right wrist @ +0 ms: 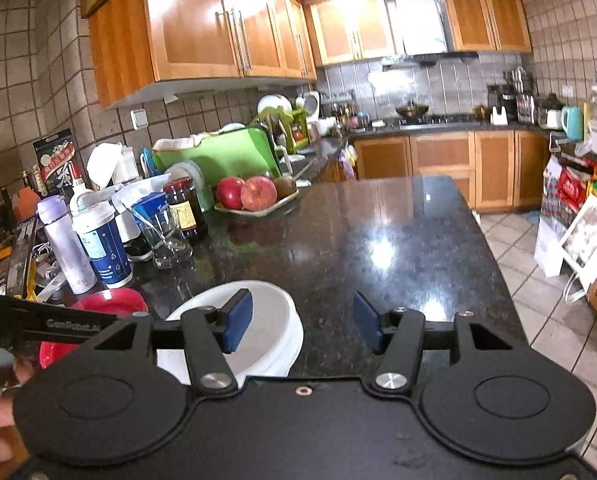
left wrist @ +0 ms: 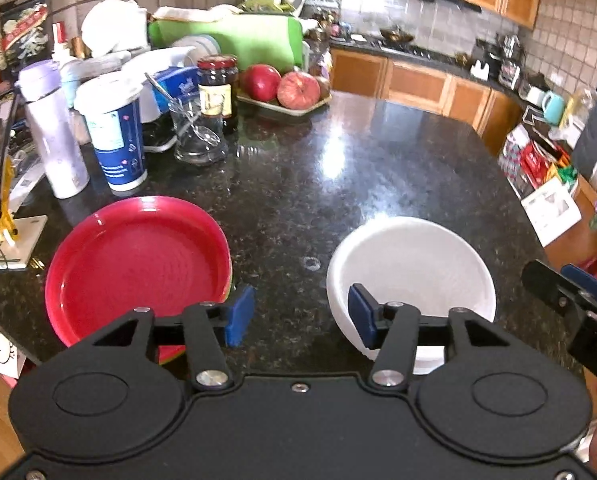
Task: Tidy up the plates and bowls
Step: 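Carry the bowls with both tools over the red plate stack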
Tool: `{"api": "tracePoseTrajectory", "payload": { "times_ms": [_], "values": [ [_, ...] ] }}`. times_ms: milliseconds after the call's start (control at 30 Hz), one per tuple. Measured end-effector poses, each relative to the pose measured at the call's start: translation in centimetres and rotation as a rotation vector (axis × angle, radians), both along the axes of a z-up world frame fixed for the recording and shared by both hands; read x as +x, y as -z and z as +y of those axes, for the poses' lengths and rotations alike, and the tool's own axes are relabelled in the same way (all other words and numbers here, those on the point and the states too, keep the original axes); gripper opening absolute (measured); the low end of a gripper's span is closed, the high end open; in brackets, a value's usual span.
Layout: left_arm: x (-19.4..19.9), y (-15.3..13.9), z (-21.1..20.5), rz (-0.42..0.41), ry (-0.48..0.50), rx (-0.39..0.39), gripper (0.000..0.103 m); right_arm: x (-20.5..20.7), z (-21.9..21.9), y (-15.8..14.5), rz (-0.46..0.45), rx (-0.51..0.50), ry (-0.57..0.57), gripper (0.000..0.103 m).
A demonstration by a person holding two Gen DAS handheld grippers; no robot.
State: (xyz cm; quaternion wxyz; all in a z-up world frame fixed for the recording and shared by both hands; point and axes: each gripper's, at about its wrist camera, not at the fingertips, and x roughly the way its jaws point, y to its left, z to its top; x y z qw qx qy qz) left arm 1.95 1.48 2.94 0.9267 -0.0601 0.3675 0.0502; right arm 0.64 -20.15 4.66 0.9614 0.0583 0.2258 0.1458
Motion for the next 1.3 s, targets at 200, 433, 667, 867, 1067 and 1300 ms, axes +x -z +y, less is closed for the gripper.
{"api": "tracePoseTrajectory", "payload": {
  "times_ms": [200,433,667,867,1067,1300],
  "values": [
    [-0.3,0.1,-0.7,-0.028,0.052,0.05,0.059,0.2,0.5,0.3,-0.07,-0.078,-0.006,0.059],
    [-0.5,0.1,-1.2,-0.049,0.112,0.047,0.06,1.3,0.8,0.8,-0.005,-0.048,-0.055,0.059],
    [0.9,1.0,-0.8,0.017,0.158,0.022,0.06,2.8,1.7,1.3,0.083,-0.028,-0.079,0.059],
    [1.8,1.5,-1.3,0.03,0.199,0.043,0.06,4.3,2.2,2.0,0.149,-0.022,-0.081,0.058],
    [2.7,2.1,-1.7,0.056,0.225,0.052,0.06,5.8,2.1,2.9,0.216,-0.031,-0.077,0.045],
    [3.4,3.1,-1.9,0.091,0.251,0.047,0.06,7.0,2.7,4.0,0.289,-0.048,-0.108,0.041]
  ]
}}
